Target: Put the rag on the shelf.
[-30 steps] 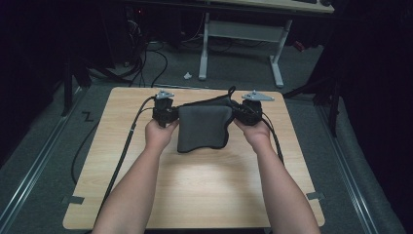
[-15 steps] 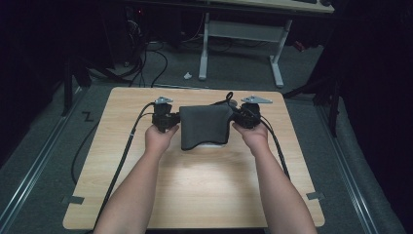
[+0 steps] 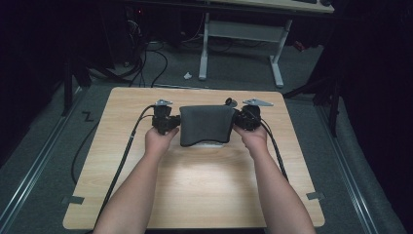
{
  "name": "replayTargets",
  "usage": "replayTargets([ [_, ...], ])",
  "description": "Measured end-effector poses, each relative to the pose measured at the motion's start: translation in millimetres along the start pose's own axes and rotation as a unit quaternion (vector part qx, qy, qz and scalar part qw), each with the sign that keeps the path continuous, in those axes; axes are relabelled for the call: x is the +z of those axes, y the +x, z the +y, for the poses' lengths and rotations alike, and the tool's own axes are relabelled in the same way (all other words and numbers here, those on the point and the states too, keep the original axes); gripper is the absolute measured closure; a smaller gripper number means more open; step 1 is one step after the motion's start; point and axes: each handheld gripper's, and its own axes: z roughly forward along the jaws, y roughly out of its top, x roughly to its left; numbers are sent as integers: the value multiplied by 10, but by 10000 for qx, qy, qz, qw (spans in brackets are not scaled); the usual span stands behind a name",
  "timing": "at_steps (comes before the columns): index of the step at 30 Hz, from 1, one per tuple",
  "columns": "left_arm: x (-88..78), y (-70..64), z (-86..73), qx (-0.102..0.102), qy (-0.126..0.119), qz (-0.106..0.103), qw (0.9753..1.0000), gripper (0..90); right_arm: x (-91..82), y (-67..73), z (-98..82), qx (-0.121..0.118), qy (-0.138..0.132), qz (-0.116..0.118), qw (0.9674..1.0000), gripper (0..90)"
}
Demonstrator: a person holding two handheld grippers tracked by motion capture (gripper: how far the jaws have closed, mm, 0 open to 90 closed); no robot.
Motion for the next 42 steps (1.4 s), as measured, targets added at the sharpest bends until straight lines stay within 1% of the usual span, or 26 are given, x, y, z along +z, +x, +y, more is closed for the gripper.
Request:
replayTargets([
  [1,-2,1,3,-2,2,6,10000,788,-7,-10,6,-16,-10,-35,10000,628],
  [3,-6,11,14,-74,26,-7,10000,751,-26,-33,19,8,-27,-91,10000,601],
  [6,-34,32,28,-79,20,116,9999,726,-59,-43,42,-68,-47,-212,9997,597],
  [7,-47,45,30,-103,13,125,9999,711,-74,-48,51,-71,-92,-197,9997,593],
  [10,-96,76,27,-139,-70,189,9997,664,-117,-48,77,-142,-161,-302,9993,590],
  [12,-124,91,30,-189,-97,187,9996,645,-138,-44,86,-164,-157,-337,9992,589],
  [13,-139,89,33,-181,-111,213,9995,643,-147,-43,89,-228,-158,-364,9990,588],
  [16,-173,76,40,-62,-143,288,9995,632,-185,-33,91,-276,-154,-443,9985,586],
  [19,-198,73,38,-22,-142,355,9993,629,-224,-35,95,-322,-137,-489,9982,581],
  [21,-218,75,38,-13,-136,381,9992,622,-252,-35,101,-322,-126,-542,9979,578],
  [23,-243,73,40,30,-118,456,9989,615,-282,-46,113,-327,-157,-577,9977,577],
  [25,-276,70,41,47,-136,456,9989,615,-311,-53,124,-328,-176,-603,9975,573],
  [27,-311,64,40,107,-157,493,9986,609,-336,-54,126,-382,-170,-644,9970,569],
  [30,-369,75,20,67,-217,507,9985,600,-374,-55,118,-440,-138,-712,9964,561],
  [31,-387,77,9,69,-223,529,9983,597,-391,-52,109,-414,-139,-716,9965,559],
  [33,-431,80,-11,61,-224,567,9981,592,-435,-62,75,-390,-243,-709,9964,559],
  [35,-486,78,-25,84,-248,585,9979,587,-475,-72,40,-335,-208,-717,9966,552],
  [37,-543,66,-39,141,-273,617,9976,577,-511,-68,5,-360,-145,-734,9965,539],
  [38,-571,59,-49,164,-293,649,9973,571,-533,-60,-12,-416,-147,-740,9963,537],
  [40,-625,60,-71,198,-313,677,9970,561,-584,-43,-50,-490,-250,-757,9956,525],
  [42,-677,67,-101,224,-315,698,9968,556,-625,-28,-70,-492,-166,-776,9956,501],
])
